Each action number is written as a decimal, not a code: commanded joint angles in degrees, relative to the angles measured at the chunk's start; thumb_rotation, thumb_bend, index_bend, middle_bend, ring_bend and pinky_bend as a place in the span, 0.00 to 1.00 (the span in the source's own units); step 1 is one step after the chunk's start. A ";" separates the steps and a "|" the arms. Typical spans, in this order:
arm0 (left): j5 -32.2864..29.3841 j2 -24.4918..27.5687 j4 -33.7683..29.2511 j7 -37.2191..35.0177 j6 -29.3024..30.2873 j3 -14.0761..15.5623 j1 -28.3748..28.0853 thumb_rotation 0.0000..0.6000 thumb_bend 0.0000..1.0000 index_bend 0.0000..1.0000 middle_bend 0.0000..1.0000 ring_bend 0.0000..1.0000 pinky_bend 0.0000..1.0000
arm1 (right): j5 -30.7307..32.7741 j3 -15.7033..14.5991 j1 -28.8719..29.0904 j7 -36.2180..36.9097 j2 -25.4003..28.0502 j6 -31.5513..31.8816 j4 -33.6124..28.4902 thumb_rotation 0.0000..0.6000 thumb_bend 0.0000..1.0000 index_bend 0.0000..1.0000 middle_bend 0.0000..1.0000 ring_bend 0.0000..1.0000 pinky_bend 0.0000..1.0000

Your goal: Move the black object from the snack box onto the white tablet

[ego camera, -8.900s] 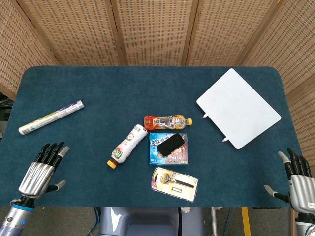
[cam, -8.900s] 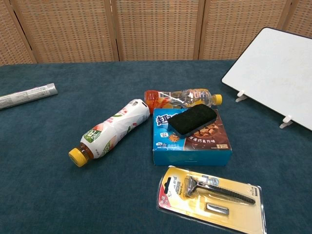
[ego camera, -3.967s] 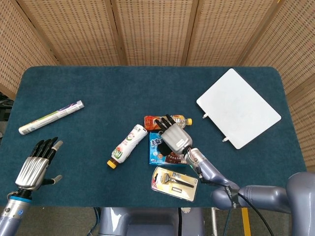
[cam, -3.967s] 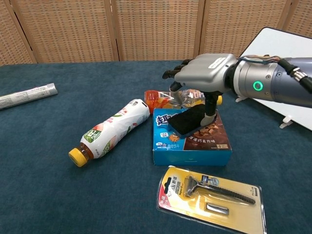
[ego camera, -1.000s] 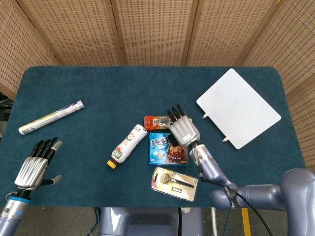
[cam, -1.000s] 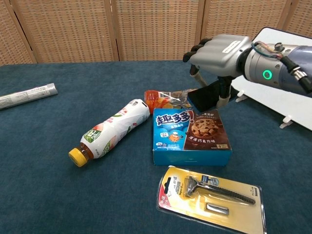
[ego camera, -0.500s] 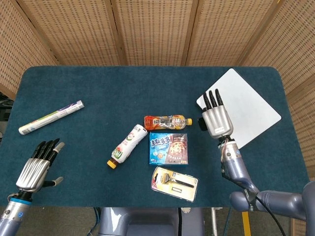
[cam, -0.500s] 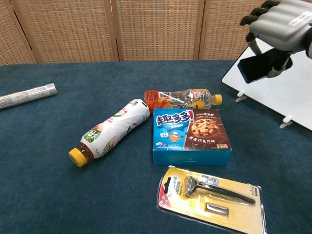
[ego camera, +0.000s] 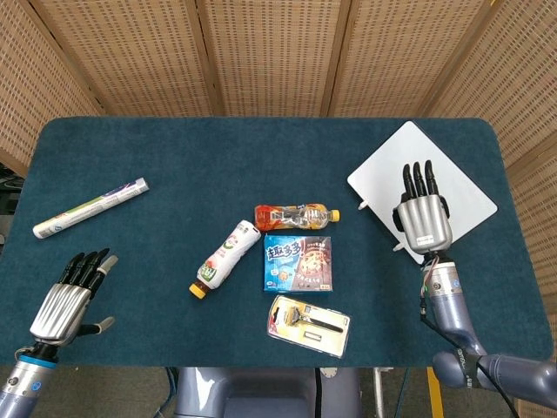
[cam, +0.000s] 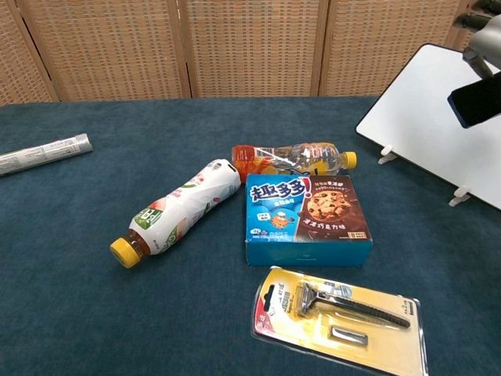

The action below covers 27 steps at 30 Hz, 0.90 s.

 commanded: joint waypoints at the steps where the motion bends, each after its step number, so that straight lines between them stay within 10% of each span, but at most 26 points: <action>1: 0.58 0.15 -0.26 0.05 0.51 0.17 0.21 1.00 0.13 0.00 0.00 0.00 0.00 | -0.25 0.53 -0.83 -0.24 -1.03 -0.45 0.93 1.00 0.03 0.60 0.09 0.00 0.00; 27: -1.12 -0.69 0.24 1.40 -0.85 -0.38 0.08 1.00 0.13 0.00 0.00 0.00 0.00 | -4.79 5.96 -3.22 -1.10 -19.06 -5.99 32.85 1.00 0.02 0.61 0.09 0.00 0.00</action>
